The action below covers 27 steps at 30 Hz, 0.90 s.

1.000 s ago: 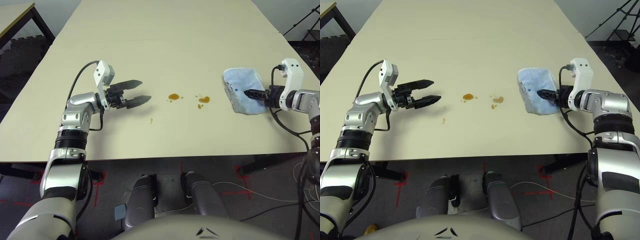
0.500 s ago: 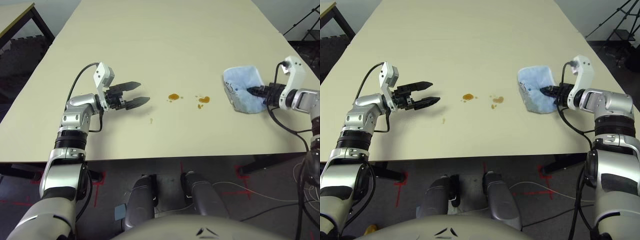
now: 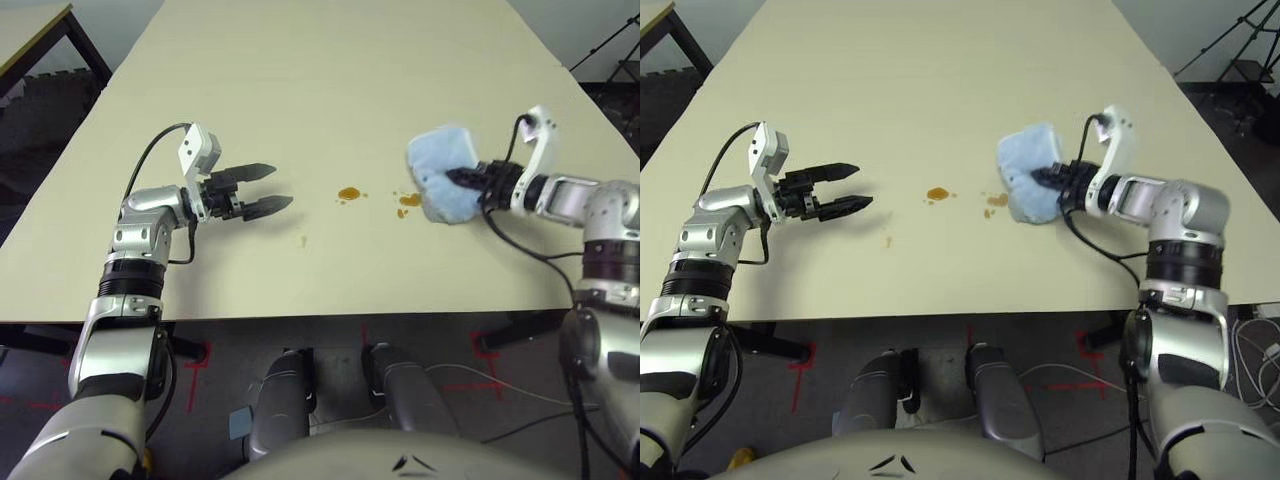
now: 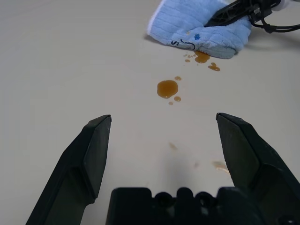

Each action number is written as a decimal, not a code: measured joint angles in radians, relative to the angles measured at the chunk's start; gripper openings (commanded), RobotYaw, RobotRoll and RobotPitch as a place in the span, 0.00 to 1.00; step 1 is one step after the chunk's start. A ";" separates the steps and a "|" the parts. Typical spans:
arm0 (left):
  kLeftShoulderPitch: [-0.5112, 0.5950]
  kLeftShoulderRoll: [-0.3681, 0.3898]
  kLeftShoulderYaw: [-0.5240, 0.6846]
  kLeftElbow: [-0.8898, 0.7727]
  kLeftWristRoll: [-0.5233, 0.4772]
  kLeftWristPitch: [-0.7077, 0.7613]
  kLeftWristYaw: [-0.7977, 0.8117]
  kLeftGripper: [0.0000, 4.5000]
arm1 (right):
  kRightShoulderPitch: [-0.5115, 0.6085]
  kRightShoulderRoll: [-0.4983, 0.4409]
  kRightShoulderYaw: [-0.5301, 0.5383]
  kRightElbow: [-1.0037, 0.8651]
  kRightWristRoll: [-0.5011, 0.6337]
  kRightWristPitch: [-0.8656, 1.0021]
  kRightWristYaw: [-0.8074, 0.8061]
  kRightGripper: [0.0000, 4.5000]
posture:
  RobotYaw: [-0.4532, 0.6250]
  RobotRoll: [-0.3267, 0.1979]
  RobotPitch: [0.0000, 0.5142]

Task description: Wipe the water off the table with a rag.

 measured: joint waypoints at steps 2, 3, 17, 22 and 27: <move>0.001 0.001 0.000 0.000 0.000 0.002 -0.005 1.00 | 0.000 0.000 0.010 0.010 -0.015 -0.034 -0.012 0.01 | 0.22 0.62 0.29; 0.002 0.001 0.000 0.000 -0.001 0.003 -0.006 1.00 | 0.000 0.000 0.019 0.021 -0.025 -0.055 -0.018 0.01 | 0.22 0.62 0.29; 0.007 0.004 0.000 -0.004 -0.002 0.012 -0.014 1.00 | 0.064 0.204 0.026 -0.182 0.009 0.066 -0.120 0.01 | 0.21 0.62 0.28; 0.007 0.004 0.000 -0.004 -0.002 0.012 -0.015 1.00 | 0.070 0.280 0.029 -0.239 0.028 0.137 -0.153 0.01 | 0.21 0.62 0.28; 0.007 0.004 0.000 -0.004 -0.002 0.012 -0.016 1.00 | 0.070 0.296 0.033 -0.252 0.026 0.147 -0.171 0.01 | 0.22 0.62 0.28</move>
